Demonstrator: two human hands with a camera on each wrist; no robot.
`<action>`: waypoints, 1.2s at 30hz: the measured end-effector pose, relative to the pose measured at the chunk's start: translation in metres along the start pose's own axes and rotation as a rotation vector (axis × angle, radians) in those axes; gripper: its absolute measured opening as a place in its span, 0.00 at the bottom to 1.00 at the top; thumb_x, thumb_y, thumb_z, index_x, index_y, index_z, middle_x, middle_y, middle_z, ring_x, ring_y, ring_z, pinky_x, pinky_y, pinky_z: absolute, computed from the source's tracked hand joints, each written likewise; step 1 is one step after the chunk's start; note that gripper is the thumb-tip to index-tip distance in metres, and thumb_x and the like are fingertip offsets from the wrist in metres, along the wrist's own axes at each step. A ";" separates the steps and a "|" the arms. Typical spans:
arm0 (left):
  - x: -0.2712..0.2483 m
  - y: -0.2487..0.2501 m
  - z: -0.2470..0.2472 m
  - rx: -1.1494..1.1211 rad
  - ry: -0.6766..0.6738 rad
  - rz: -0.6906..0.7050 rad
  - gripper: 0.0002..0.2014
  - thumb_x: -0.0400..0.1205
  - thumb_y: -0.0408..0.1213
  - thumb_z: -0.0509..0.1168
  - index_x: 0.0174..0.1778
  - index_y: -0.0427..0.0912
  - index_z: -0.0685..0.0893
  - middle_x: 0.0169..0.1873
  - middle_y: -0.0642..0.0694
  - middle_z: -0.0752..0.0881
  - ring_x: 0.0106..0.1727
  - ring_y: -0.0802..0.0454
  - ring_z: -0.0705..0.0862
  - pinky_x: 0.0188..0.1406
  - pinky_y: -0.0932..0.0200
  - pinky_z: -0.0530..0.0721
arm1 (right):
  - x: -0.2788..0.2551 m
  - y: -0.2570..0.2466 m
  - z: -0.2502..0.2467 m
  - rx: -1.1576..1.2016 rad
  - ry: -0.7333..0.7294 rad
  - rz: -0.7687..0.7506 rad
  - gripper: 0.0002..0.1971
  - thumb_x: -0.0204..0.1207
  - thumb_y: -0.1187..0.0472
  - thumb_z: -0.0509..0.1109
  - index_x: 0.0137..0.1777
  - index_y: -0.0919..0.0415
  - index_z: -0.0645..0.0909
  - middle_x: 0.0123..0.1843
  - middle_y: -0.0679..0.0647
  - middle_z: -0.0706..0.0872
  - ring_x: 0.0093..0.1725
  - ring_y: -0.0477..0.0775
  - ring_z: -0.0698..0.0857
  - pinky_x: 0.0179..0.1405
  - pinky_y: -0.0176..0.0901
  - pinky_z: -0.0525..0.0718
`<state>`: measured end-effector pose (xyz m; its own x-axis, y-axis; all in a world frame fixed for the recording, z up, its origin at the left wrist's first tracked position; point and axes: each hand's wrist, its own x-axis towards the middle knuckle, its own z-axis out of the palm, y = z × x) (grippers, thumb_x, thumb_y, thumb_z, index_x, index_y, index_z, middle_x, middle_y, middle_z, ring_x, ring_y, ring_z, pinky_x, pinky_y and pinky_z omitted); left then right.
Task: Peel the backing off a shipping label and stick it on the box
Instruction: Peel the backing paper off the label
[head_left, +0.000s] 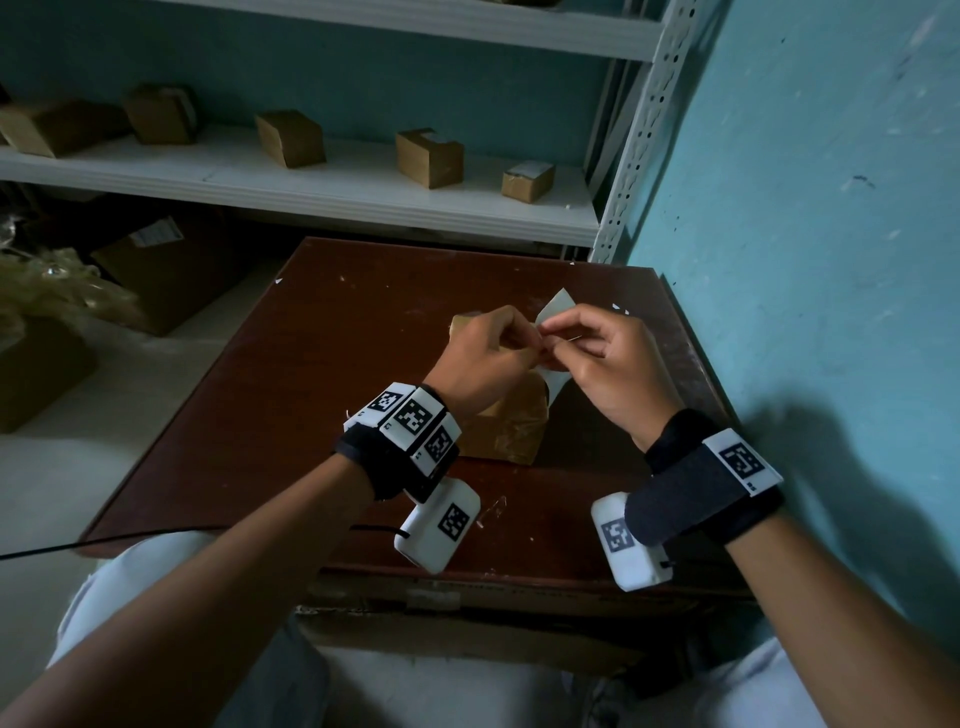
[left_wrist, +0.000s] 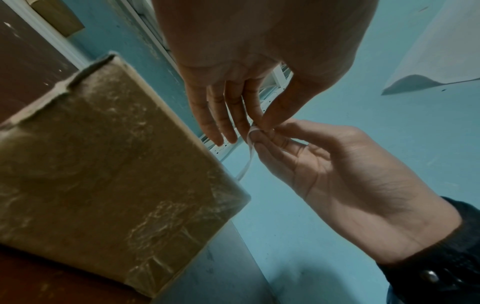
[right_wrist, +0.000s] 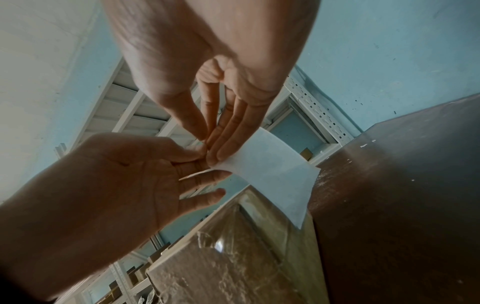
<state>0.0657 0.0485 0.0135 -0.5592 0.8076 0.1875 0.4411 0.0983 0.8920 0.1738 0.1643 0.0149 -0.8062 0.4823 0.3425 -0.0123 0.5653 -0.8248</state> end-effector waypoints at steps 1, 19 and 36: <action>0.000 0.000 0.000 -0.002 0.002 -0.002 0.03 0.82 0.31 0.64 0.49 0.39 0.80 0.49 0.46 0.84 0.48 0.57 0.82 0.41 0.70 0.78 | 0.000 0.000 0.000 0.000 -0.001 0.000 0.09 0.78 0.70 0.69 0.52 0.57 0.87 0.49 0.52 0.90 0.48 0.46 0.90 0.51 0.45 0.90; 0.003 -0.003 0.000 -0.016 0.026 -0.035 0.06 0.83 0.35 0.63 0.50 0.37 0.82 0.50 0.42 0.86 0.51 0.49 0.86 0.49 0.57 0.85 | 0.001 0.002 0.000 0.008 -0.017 -0.011 0.09 0.79 0.71 0.68 0.53 0.62 0.86 0.52 0.54 0.90 0.52 0.48 0.90 0.55 0.49 0.90; 0.005 -0.007 0.000 -0.007 0.031 -0.021 0.06 0.84 0.38 0.63 0.48 0.40 0.82 0.49 0.43 0.86 0.49 0.50 0.86 0.48 0.56 0.85 | 0.000 0.003 0.000 0.036 -0.024 -0.028 0.09 0.78 0.73 0.68 0.53 0.62 0.86 0.51 0.56 0.90 0.51 0.51 0.91 0.52 0.52 0.90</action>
<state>0.0600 0.0522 0.0082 -0.5900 0.7869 0.1809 0.4243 0.1115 0.8986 0.1735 0.1660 0.0131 -0.8193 0.4499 0.3555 -0.0565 0.5537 -0.8308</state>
